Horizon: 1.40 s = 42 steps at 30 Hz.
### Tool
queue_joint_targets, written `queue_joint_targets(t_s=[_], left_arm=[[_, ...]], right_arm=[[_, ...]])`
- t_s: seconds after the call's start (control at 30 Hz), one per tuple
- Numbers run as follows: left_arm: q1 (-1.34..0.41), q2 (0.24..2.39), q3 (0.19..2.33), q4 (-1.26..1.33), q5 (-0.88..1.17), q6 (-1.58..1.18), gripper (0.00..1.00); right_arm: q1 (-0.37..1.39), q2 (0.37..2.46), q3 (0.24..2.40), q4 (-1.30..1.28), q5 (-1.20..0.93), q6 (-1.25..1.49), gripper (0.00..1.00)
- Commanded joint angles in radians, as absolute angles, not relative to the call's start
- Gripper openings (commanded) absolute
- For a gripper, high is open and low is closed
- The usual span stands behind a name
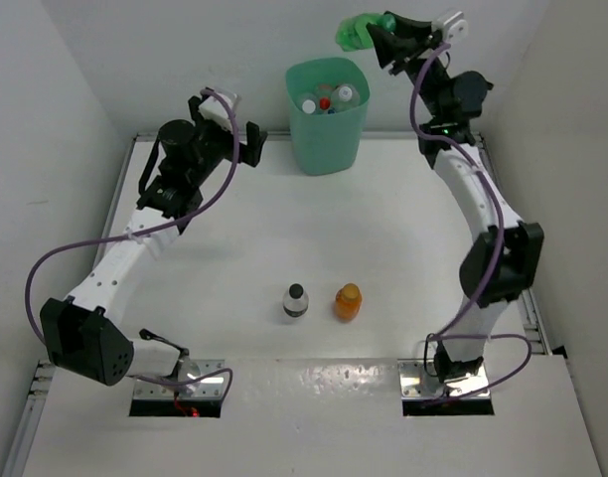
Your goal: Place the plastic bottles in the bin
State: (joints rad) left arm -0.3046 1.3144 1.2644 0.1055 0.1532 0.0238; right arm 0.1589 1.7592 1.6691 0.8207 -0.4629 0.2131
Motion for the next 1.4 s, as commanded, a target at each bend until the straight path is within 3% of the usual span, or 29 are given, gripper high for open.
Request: queue_joint_targets(t_s=[0.0,0.17,0.37,0.43,0.47,0.53,0.6,0.8,0.9,1.03,1.13,1.37], left_arm=[[-0.293,1.319,1.285,0.146,0.152,0.011,1.0],[-0.272,1.319,1.304,0.082,0.06,-0.011,1.0],[-0.183,1.299,1.325,-0.018,0.043,-0.035,1.0],[-0.148,1.29,1.325,-0.041,0.072,-0.069,1.0],[-0.137,1.29,1.316,-0.051,0.106,-0.069,1.0],[-0.112,1.267,1.301,-0.051,0.146,-0.083,1.0],[-0.098,1.253,1.287,-0.051,0.233,-0.083,1.0],[-0.078,1.197,1.232,-0.17,0.715,0.136,1.0],[-0.091,1.186,1.216,-0.372,0.909,0.343,0.98],[-0.173,1.148,1.169,-0.738,0.953,0.697,0.96],[-0.253,1.109,1.097,-0.784,0.93,0.825,0.96],[-0.486,1.107,1.011,-0.793,0.887,0.917,0.95]], right_arm=[[0.166,1.945,1.793,0.911,-0.359,0.271,0.0],[0.179,2.165,1.985,0.939,-0.311,0.24,0.0],[0.189,2.299,2.054,0.933,-0.236,0.15,0.0],[0.186,2.307,2.088,0.907,-0.236,0.156,0.14],[0.186,2.293,2.073,0.897,-0.25,0.172,0.42],[0.184,2.242,2.051,0.888,-0.25,0.187,0.73],[0.186,2.191,2.005,0.885,-0.261,0.193,0.78],[0.155,2.011,1.951,0.853,-0.365,0.261,0.81],[0.127,1.861,1.824,0.807,-0.442,0.308,0.81],[0.063,1.568,1.504,0.706,-0.601,0.342,0.81],[0.02,1.372,1.245,0.524,-0.707,0.313,0.81],[-0.06,1.009,0.902,0.166,-0.802,0.22,0.81]])
